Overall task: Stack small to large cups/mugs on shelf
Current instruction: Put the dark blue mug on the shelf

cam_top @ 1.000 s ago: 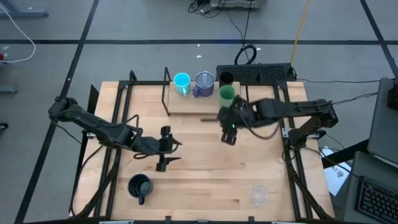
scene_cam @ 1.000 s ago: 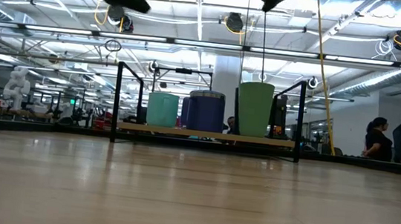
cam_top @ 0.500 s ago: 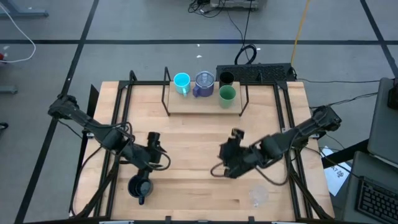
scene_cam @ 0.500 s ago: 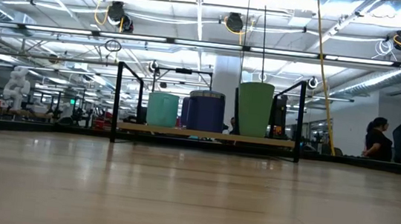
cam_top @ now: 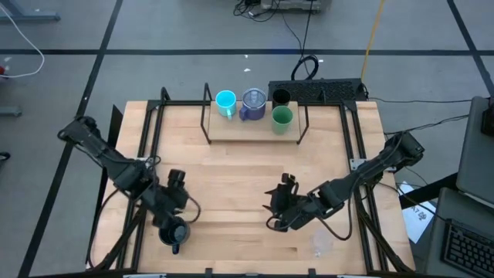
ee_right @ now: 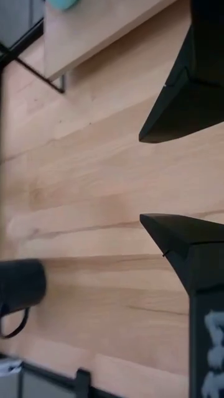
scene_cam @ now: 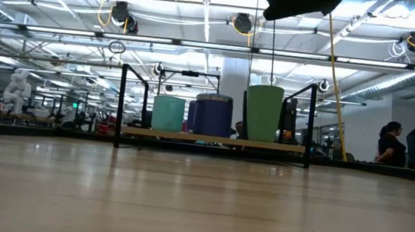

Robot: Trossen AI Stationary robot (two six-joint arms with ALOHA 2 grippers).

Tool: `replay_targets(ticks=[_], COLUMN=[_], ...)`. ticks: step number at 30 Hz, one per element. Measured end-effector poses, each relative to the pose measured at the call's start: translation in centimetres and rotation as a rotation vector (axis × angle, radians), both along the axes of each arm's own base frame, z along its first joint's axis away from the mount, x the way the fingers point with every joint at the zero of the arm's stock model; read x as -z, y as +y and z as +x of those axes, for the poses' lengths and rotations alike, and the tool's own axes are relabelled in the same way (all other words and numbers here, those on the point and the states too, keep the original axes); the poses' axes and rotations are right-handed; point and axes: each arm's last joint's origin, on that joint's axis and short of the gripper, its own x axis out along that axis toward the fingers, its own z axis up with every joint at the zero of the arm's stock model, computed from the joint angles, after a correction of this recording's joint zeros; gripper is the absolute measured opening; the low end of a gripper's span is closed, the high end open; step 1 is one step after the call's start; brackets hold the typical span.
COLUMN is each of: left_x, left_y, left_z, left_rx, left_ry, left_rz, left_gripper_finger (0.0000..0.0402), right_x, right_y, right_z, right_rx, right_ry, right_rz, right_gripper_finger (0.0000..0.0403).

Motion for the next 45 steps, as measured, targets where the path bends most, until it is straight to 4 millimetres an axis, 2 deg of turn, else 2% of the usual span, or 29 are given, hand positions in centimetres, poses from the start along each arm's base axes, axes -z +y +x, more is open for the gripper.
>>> replay_targets(ticks=[7, 13, 20, 24, 27, 31, 37, 45], left_x=[0.7, 2.3, 4.0, 4.4, 4.3, 4.2, 4.2, 6.3], left_y=[-2.2, -5.0, -7.3, -8.0, -8.5, -9.1, -9.9, -11.3], left_z=[-2.0, -2.8, -3.0, -3.0, -3.0, -3.0, -3.5, -3.3], left_rx=[0.061, 0.101, 0.100, 0.098, 0.103, 0.115, 0.134, 0.123], left_ry=[0.099, 0.219, 0.343, 0.346, 0.312, 0.258, 0.204, 0.253], left_rz=[-0.014, -0.036, -0.080, -0.099, -0.118, -0.148, -0.140, -0.091], left_gripper_finger=[0.0271, 0.0263, 0.0186, 0.0143, 0.0126, 0.0127, 0.0158, 0.0183], right_x=[1.5, 2.2, 2.2, 2.1, 2.0, 1.8, 1.8, 1.8], right_y=[0.1, 0.1, 0.1, 0.1, 0.2, 0.2, 0.2, 0.2], right_z=[0.2, 0.2, 0.2, 0.2, 0.3, 0.4, 0.4, 0.4], right_rx=[-0.045, -0.053, -0.052, -0.052, -0.055, -0.067, -0.070, -0.078], right_ry=[-0.082, -0.127, -0.132, -0.146, -0.157, -0.175, -0.173, -0.169], right_rz=[-0.006, 0.008, 0.011, 0.019, 0.020, 0.013, 0.008, -0.006], right_gripper_finger=[0.0187, 0.0187, 0.0187, 0.0187, 0.0187, 0.0187, 0.0187, 0.0187])
